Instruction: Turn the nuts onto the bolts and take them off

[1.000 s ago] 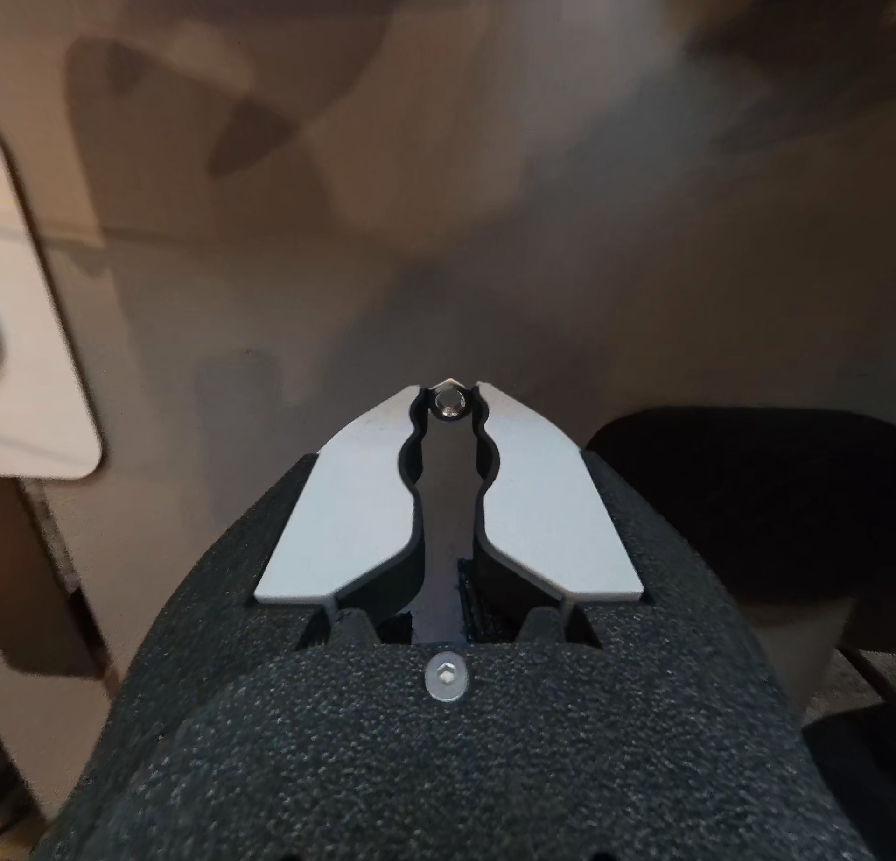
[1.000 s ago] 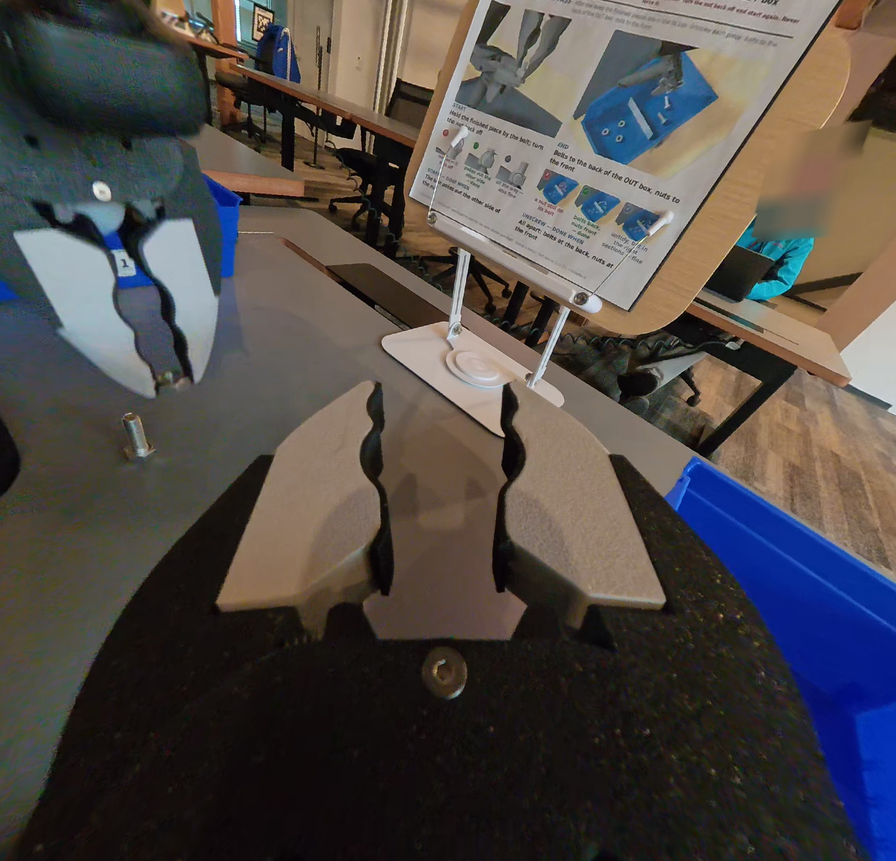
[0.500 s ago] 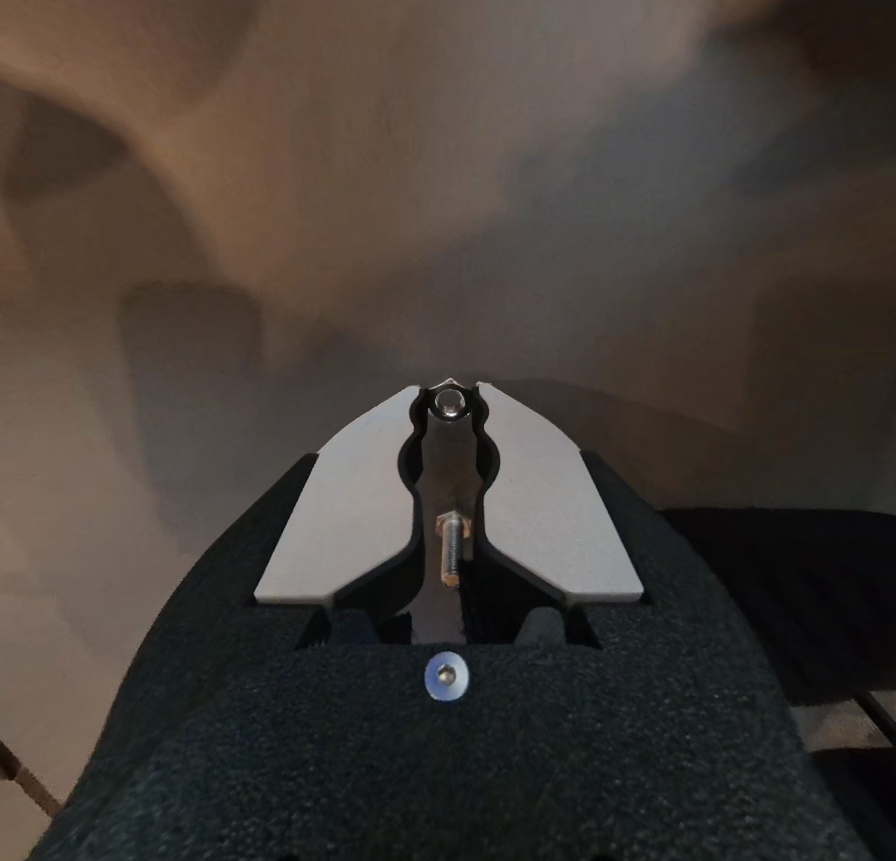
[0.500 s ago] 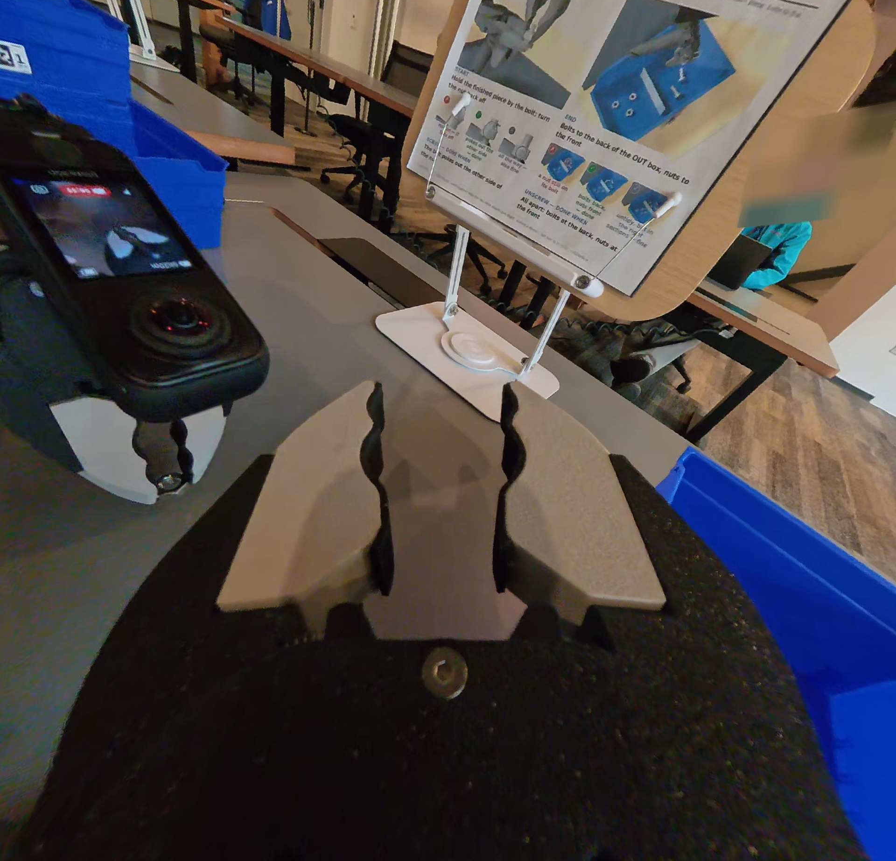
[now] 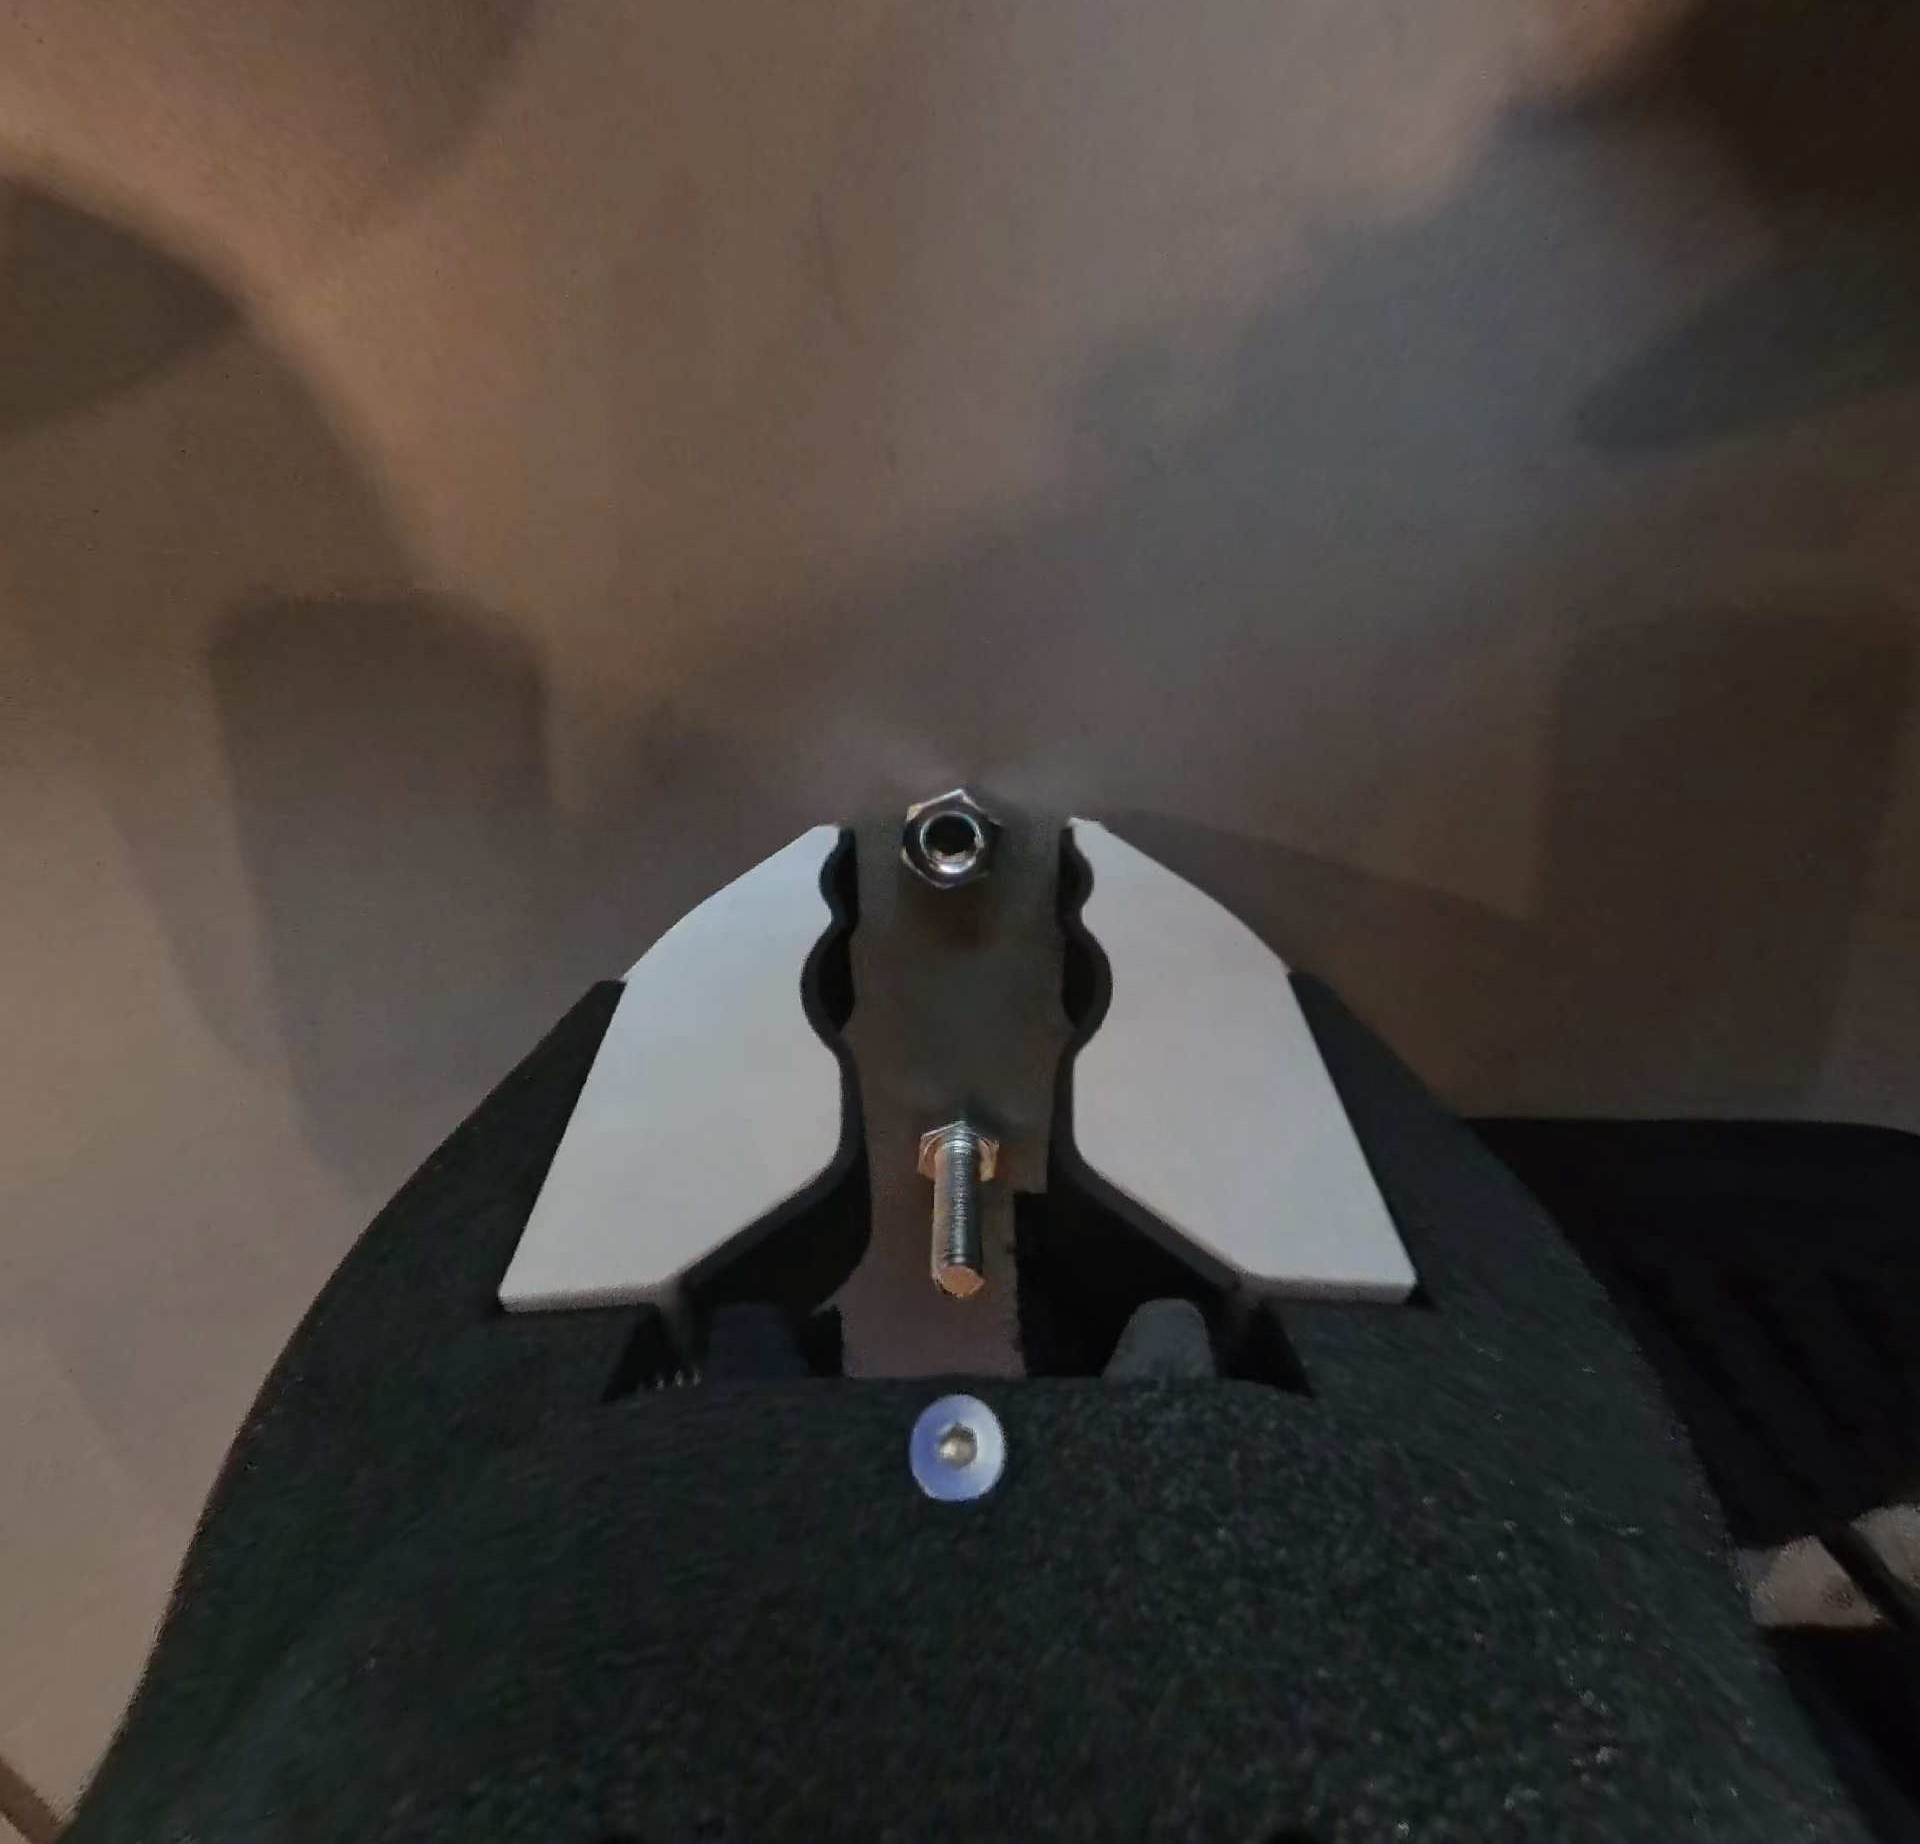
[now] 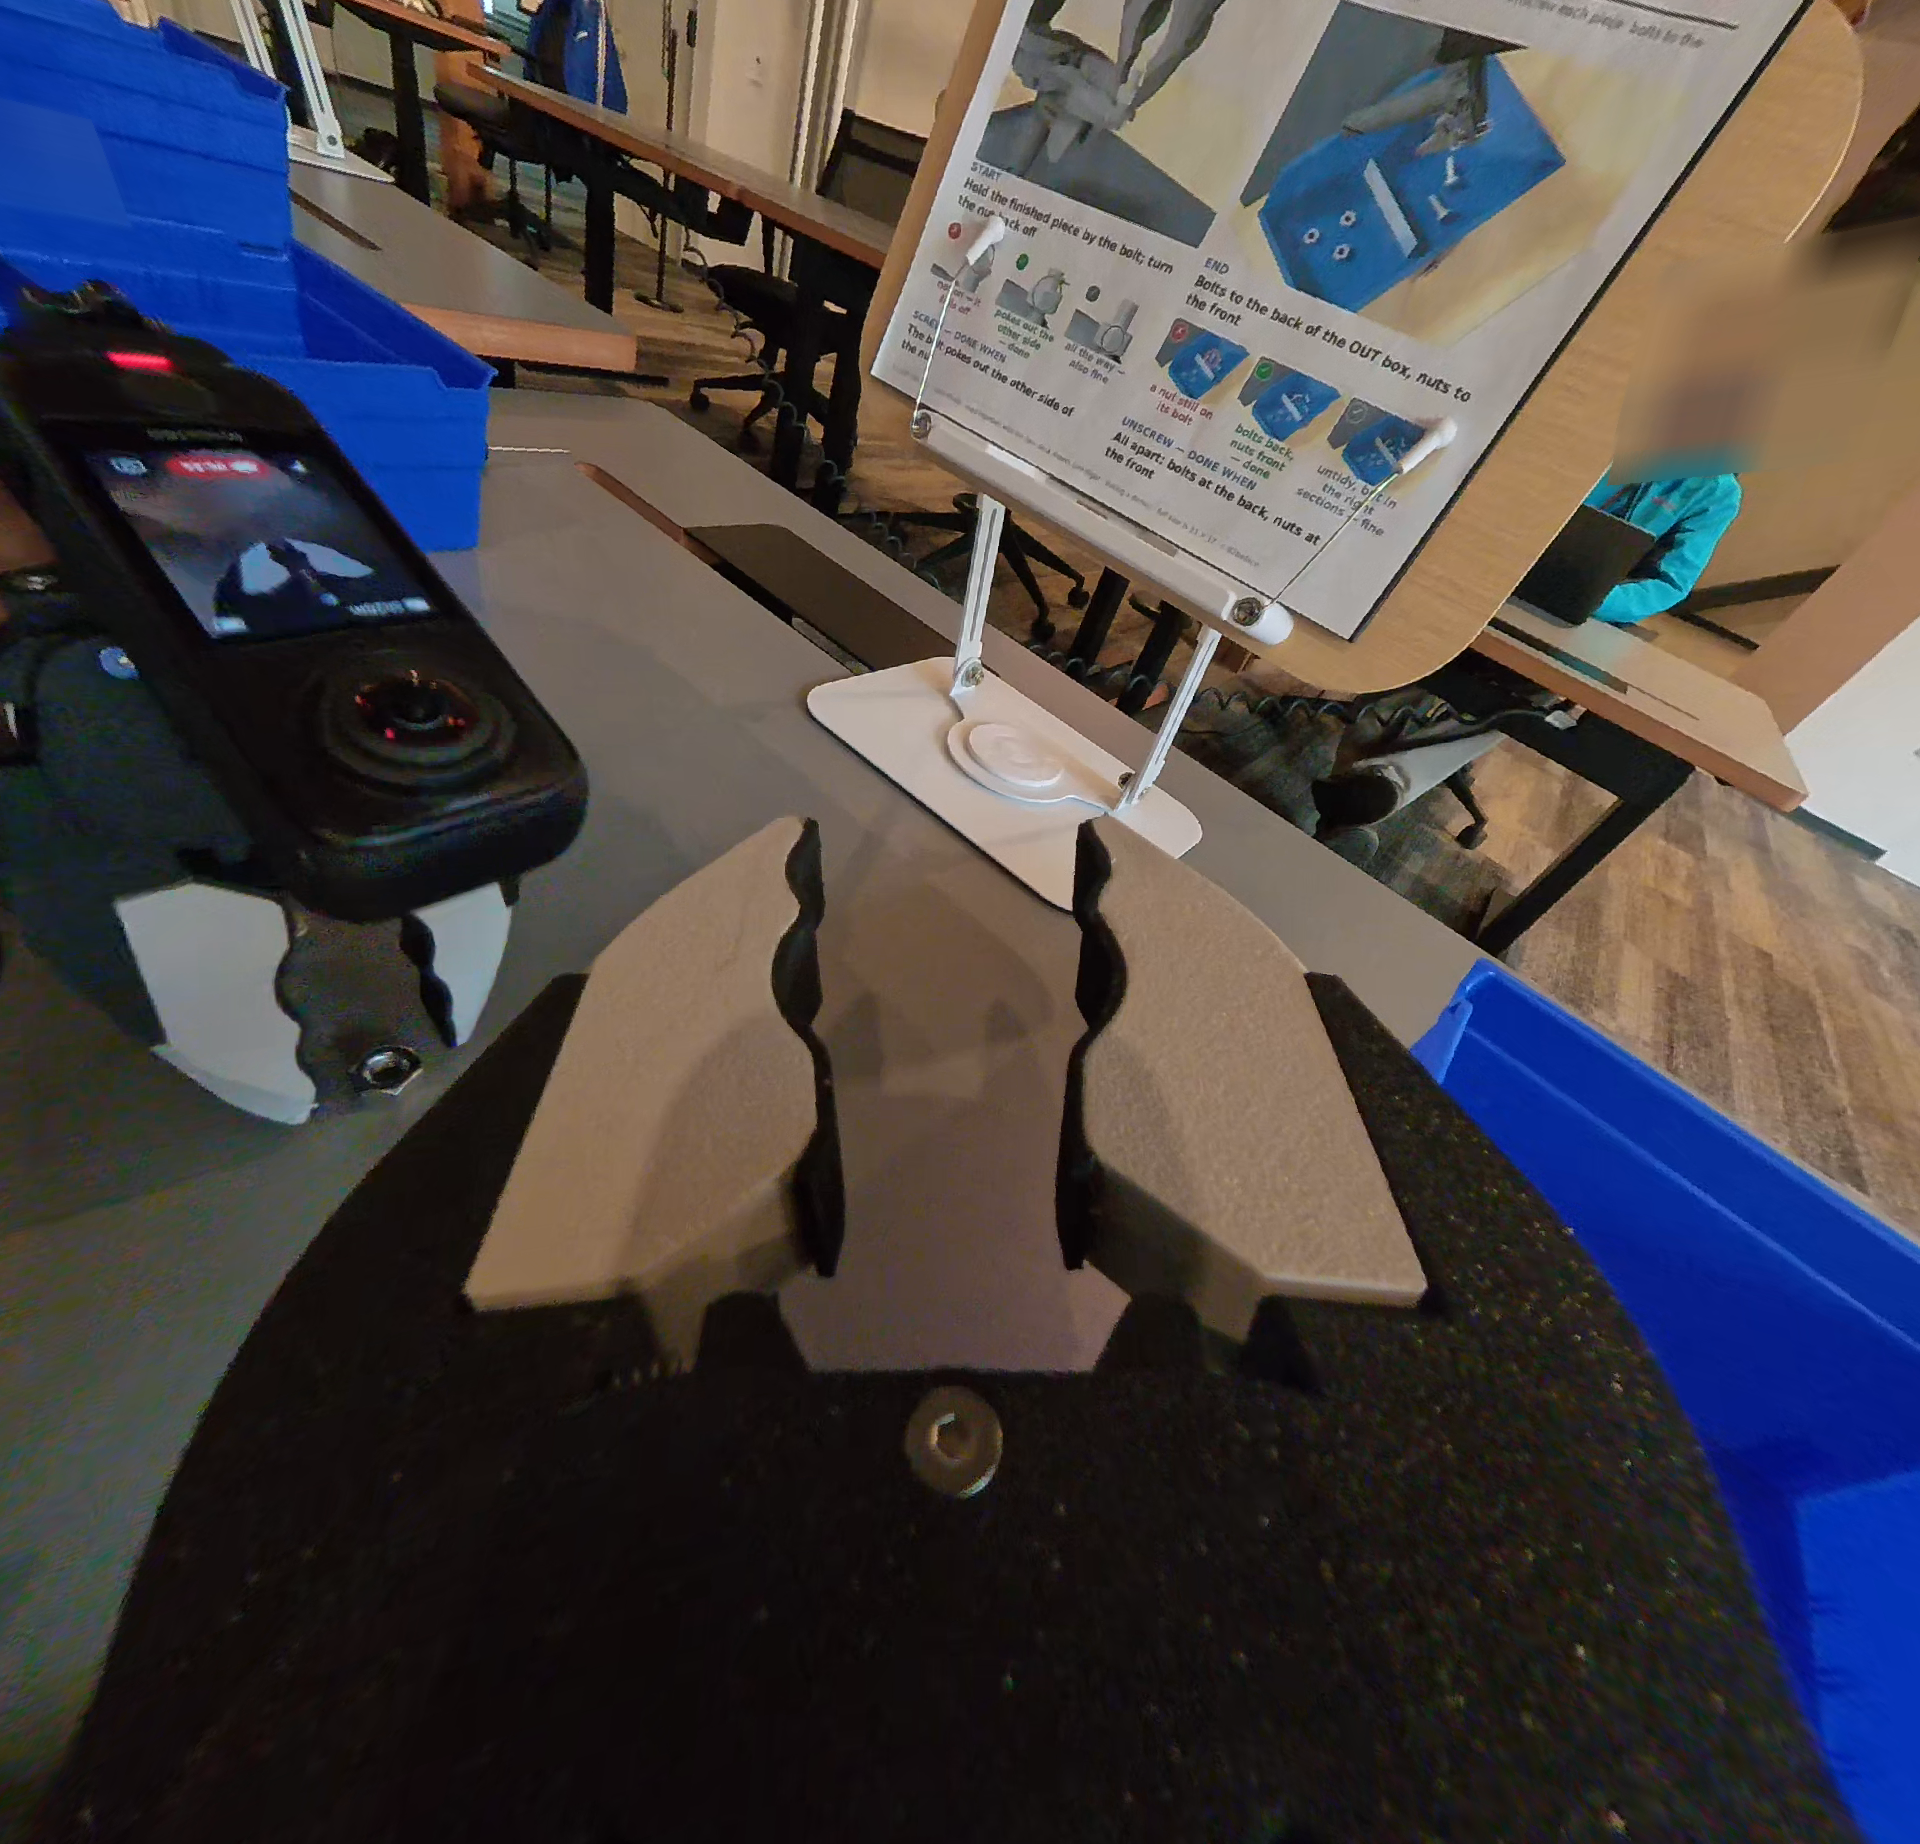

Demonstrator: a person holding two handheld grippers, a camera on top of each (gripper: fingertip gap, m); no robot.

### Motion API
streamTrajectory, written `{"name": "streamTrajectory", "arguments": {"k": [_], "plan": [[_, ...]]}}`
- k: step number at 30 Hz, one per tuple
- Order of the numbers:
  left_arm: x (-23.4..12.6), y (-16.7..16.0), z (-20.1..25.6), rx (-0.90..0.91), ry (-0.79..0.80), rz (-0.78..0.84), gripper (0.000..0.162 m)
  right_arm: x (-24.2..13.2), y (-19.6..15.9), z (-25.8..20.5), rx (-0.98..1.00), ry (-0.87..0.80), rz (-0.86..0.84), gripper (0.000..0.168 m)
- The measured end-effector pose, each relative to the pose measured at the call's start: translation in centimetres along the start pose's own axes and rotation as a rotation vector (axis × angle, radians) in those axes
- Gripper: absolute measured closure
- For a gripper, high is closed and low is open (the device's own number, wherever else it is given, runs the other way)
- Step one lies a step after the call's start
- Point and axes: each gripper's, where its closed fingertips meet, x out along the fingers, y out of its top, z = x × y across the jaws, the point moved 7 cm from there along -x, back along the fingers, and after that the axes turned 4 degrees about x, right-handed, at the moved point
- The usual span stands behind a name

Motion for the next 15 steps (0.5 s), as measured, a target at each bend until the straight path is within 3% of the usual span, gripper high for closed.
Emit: {"name": "streamTrajectory", "arguments": {"k": [7, 15], "plan": [[-3.0, -3.0, 0.5, -0.118, 0.065, 0.195, 0.107, -0.1, 0.0, 0.0, 0.002, 0.000, 0.003, 0.122], [-3.5, -9.3, 1.2, -0.263, 0.145, 0.288, 0.115, 0.0, 0.1, -0.1, -0.001, 0.002, 0.003, 0.122]]}}
